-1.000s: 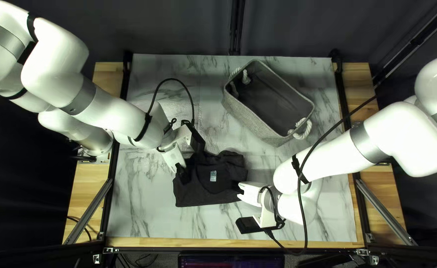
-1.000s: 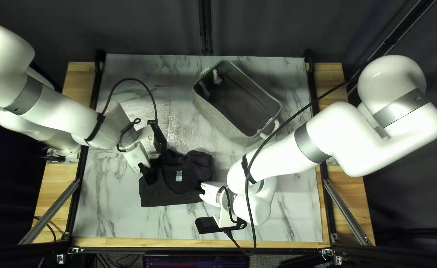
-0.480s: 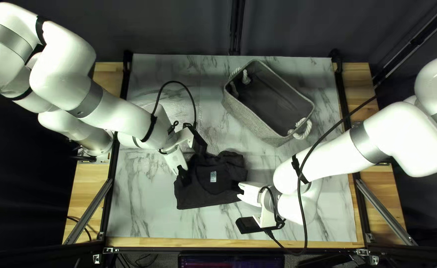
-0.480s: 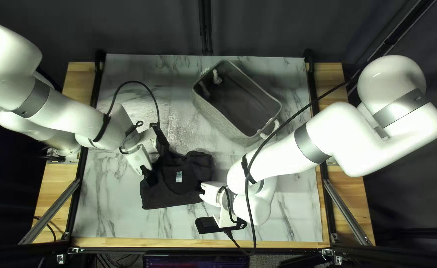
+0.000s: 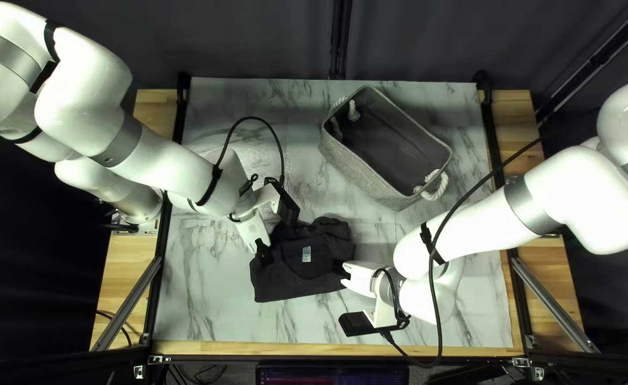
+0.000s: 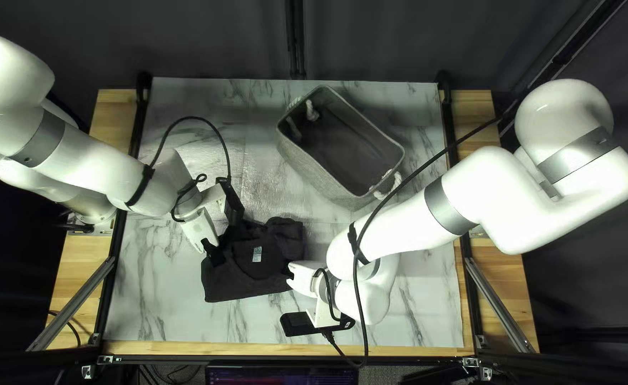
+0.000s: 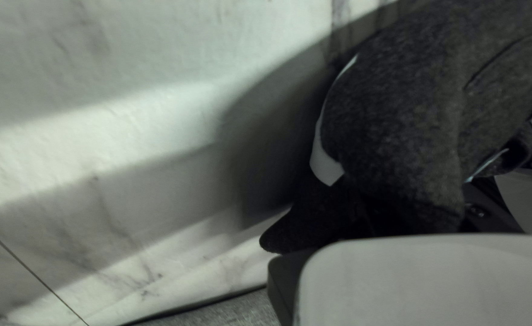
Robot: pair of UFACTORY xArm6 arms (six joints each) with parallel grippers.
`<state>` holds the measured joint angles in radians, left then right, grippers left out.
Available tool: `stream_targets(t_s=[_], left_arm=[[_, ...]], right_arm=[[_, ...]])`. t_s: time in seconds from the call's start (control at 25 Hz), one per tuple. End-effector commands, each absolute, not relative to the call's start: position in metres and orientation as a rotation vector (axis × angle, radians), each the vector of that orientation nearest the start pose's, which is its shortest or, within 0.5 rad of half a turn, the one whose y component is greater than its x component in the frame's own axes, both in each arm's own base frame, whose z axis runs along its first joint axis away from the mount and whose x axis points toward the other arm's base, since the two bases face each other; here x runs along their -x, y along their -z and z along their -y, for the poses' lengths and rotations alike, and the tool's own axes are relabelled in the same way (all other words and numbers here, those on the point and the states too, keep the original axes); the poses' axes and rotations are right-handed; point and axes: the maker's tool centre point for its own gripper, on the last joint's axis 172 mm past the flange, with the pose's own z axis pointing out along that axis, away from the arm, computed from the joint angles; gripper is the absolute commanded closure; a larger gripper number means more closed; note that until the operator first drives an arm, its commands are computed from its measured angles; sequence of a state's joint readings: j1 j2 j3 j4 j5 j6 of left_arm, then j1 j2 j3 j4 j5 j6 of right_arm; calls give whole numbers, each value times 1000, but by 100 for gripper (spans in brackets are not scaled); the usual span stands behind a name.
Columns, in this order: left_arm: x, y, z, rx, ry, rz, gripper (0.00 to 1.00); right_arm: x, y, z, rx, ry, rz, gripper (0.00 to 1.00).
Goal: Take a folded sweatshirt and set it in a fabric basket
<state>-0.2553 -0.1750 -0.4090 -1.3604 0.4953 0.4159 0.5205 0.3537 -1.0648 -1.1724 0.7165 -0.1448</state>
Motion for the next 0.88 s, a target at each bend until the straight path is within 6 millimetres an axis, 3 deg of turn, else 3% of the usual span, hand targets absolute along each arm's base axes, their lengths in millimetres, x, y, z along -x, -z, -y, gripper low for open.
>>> stream_targets(t_s=[0.04,0.24,0.56,0.88], left_arm=[[-369,-91,153,-2382,-152,-670,100],[-368,-113,132,-2373,-144,-666,100],[-372,-140,76,-2381,-131,-651,100],[-405,-179,17,-2418,-86,-648,100]], right_arm=[[-544,-95,-184,-1676,-154,-1721,100],[-544,-112,-181,-1660,-154,-1706,100],[-532,-138,-165,-1672,-217,-1641,100],[-511,-169,-128,-1669,-232,-1591,100]])
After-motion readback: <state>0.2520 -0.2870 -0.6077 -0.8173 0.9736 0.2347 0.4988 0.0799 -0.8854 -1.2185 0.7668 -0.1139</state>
